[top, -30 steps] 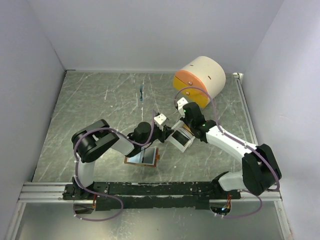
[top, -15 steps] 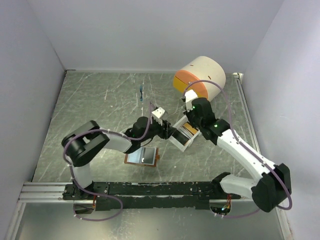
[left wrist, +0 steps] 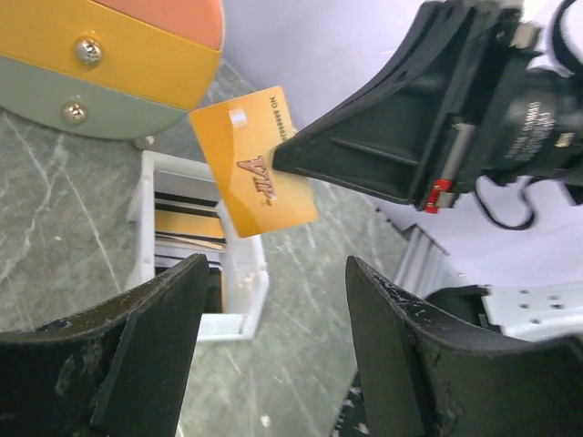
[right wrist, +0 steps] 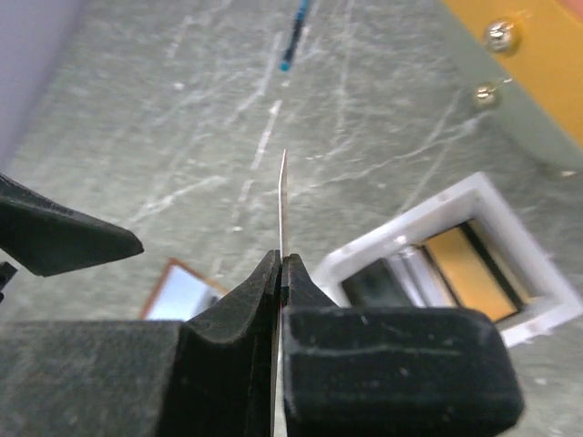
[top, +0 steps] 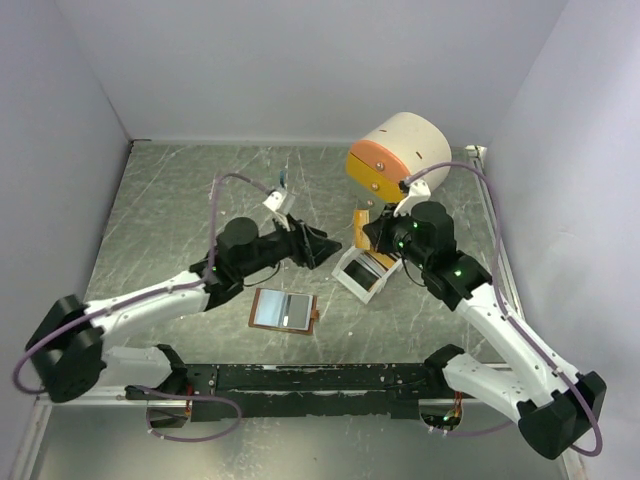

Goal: Put the credit cards into the card holder
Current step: Pick up the credit card from the storage box, then insert the credit card into the card holder.

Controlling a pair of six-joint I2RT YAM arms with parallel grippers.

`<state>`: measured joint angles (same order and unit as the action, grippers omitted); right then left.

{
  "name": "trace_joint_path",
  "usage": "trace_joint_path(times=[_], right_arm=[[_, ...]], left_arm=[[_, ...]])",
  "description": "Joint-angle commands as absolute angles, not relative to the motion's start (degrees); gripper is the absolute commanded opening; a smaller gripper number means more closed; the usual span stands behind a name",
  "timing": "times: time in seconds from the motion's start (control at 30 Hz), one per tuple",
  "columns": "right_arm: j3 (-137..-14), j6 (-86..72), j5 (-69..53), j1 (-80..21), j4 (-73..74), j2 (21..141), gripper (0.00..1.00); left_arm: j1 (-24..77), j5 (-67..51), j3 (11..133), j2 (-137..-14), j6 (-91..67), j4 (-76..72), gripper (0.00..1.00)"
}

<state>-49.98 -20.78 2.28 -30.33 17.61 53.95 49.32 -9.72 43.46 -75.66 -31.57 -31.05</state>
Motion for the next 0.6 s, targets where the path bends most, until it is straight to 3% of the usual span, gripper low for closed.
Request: trace_joint_path(times=[0.0, 0.33, 0.47, 0.57], right_arm=[[-48.2, -36.5, -6.5, -30.2, 13.0, 49.5, 0.0], [-40.3, -51.7, -23.0, -30.3, -0.9, 40.4, 0.0], [-37.3, -55.2, -25.2, -30.9, -5.5, 40.6, 0.0], [-35.9, -55.0, -21.9, -32.3, -3.9, 41.0, 0.0]], left_arm=[[48.0, -13.5, 41.4, -66.1, -39.3, -19.0, 0.74], [46.9, -15.9, 35.6, -50.4, -54.7, -16.9, 0.79], [46.8, -17.7, 35.7, -51.1, -54.3, -16.6, 0.78], [46.8, -16.3, 37.0, -51.1, -50.3, -10.1, 0.71]])
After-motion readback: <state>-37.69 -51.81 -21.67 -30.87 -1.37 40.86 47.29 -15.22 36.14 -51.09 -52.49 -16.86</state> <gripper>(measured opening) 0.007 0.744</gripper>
